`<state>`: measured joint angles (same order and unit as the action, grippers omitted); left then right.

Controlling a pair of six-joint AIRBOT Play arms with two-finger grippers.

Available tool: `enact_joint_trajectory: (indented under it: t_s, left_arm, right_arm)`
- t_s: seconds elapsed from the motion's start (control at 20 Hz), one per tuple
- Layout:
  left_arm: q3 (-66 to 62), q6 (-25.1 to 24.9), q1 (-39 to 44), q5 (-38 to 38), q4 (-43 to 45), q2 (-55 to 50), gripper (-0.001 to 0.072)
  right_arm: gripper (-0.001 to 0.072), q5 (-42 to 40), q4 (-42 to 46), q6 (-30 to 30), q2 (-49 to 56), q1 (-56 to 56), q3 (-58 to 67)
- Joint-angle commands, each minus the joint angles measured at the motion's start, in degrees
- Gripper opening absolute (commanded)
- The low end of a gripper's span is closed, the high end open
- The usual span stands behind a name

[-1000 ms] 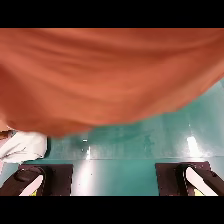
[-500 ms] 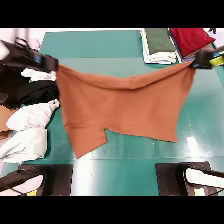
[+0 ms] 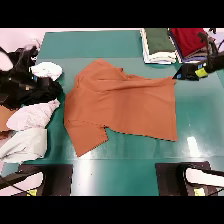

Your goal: Fold the shirts.

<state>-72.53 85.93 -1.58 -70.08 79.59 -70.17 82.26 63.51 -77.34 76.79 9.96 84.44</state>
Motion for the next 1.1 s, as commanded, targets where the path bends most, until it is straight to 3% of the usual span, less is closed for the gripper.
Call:
enact_joint_trajectory:
  t_s: [0.0,0.3,0.5,0.75,0.85,0.9,1.05]
  left_arm:
    - [14.49,-1.16,-3.85,0.81,-6.86,4.87,0.0555]
    - [29.77,-1.05,-3.85,9.14,-13.31,4.98,0.0555]
    - [33.86,-5.46,-3.74,11.17,-22.47,4.98,0.0555]
    - [35.98,-5.4,-3.74,12.26,-23.08,4.98,0.0517]
    - [35.36,-5.42,-3.74,13.73,-23.06,5.01,0.0093]
    - [34.21,-5.44,-3.74,13.68,-23.02,5.01,0.0021]
    - [28.79,-5.64,-3.74,12.37,-22.49,5.97,0.002]
  right_arm:
    - [0.0411,-2.71,-4.46,2.01,-8.2,0.57,-11.72]
    - [0.0411,-5.92,-7.8,2.03,-16.13,0.59,-21.44]
    - [0.0411,-7.3,-8.09,2.01,-18.6,0.59,-23.23]
    - [0.0411,-7.08,-8.02,1.99,-18.93,0.61,-23.23]
    - [0.0411,-6.01,-7.45,1.99,-18.93,1.01,-23.26]
    - [0.0411,-5.07,-6.36,1.99,-18.97,1.7,-23.69]
    - [0.0411,-0.94,-2.14,1.92,-19.56,7.39,-29.49]
